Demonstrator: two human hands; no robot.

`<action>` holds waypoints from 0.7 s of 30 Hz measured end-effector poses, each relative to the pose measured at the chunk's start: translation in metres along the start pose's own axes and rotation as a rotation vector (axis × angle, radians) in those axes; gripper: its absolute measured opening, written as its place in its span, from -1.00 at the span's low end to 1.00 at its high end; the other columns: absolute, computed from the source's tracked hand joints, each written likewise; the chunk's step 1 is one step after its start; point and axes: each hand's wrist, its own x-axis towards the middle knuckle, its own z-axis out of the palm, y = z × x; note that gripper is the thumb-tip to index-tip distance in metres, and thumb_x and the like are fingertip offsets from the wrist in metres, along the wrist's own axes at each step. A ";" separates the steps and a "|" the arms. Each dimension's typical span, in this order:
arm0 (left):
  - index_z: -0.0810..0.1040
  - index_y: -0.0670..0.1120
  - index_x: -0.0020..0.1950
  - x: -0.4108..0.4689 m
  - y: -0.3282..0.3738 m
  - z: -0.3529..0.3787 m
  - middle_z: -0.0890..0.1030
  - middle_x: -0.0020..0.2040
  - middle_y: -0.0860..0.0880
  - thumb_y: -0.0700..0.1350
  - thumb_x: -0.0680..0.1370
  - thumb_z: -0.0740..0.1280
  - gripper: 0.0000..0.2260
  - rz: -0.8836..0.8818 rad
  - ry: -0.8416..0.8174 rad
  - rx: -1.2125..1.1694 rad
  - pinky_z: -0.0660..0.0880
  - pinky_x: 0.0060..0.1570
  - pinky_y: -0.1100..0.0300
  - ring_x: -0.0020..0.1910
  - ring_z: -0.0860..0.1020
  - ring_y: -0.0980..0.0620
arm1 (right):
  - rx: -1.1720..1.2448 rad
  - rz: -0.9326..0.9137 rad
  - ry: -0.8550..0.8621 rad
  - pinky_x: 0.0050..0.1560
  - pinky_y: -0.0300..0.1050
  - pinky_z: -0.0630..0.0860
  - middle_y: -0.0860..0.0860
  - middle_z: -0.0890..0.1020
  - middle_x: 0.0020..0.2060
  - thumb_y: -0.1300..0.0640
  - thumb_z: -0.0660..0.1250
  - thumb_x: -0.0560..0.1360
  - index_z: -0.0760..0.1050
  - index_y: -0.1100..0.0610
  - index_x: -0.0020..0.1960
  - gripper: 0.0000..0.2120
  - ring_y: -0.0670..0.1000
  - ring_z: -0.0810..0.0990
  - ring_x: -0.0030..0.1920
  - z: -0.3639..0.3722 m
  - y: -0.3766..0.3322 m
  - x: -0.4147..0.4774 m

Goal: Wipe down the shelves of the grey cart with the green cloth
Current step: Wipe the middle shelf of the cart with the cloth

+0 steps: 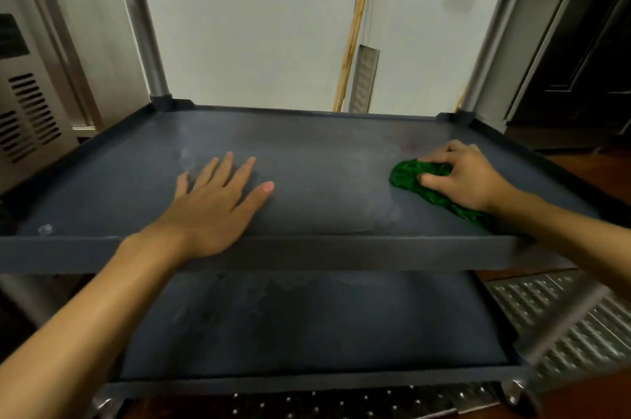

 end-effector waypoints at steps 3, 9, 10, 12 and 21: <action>-0.24 0.26 0.61 -0.004 0.005 0.002 -0.20 0.66 0.11 0.58 0.37 -0.39 -0.15 0.029 0.014 -0.029 -0.21 0.57 -0.13 0.63 -0.22 0.06 | -0.105 0.209 0.044 0.36 0.30 0.31 0.18 0.42 0.26 -0.14 0.33 0.55 0.53 -0.04 0.33 -0.61 0.31 0.29 0.31 0.001 0.021 0.031; -0.26 0.27 0.60 -0.008 0.017 -0.001 -0.23 0.64 0.16 0.55 0.37 -0.43 -0.17 0.073 0.015 -0.043 -0.23 0.59 -0.06 0.61 -0.28 0.14 | -0.240 0.453 0.126 0.38 0.36 0.20 0.21 0.35 0.40 -0.20 0.24 0.56 0.44 -0.04 0.41 -0.53 0.34 0.20 0.42 0.021 0.030 0.095; -0.27 0.28 0.60 -0.008 0.020 -0.001 -0.25 0.64 0.17 0.53 0.41 -0.43 -0.21 0.080 0.007 -0.045 -0.24 0.59 -0.04 0.60 -0.30 0.15 | -0.243 0.474 0.124 0.39 0.36 0.18 0.21 0.34 0.40 -0.19 0.23 0.56 0.44 -0.03 0.41 -0.53 0.34 0.19 0.43 0.025 0.027 0.104; -0.29 0.29 0.59 -0.007 0.024 -0.003 -0.28 0.63 0.18 0.49 0.44 -0.37 -0.27 0.090 -0.012 -0.062 -0.27 0.59 -0.01 0.58 -0.34 0.18 | -0.255 0.495 0.119 0.40 0.34 0.18 0.20 0.35 0.38 -0.18 0.22 0.56 0.45 -0.03 0.41 -0.53 0.32 0.20 0.43 0.032 0.021 0.121; -0.26 0.24 0.62 0.014 0.038 -0.001 -0.22 0.66 0.12 0.44 0.44 -0.35 -0.25 0.070 0.008 -0.092 -0.23 0.60 -0.06 0.62 -0.28 0.13 | -0.104 0.176 0.080 0.38 0.28 0.36 0.16 0.56 0.25 -0.26 0.26 0.48 0.57 -0.13 0.29 -0.56 0.26 0.42 0.34 0.061 -0.043 0.141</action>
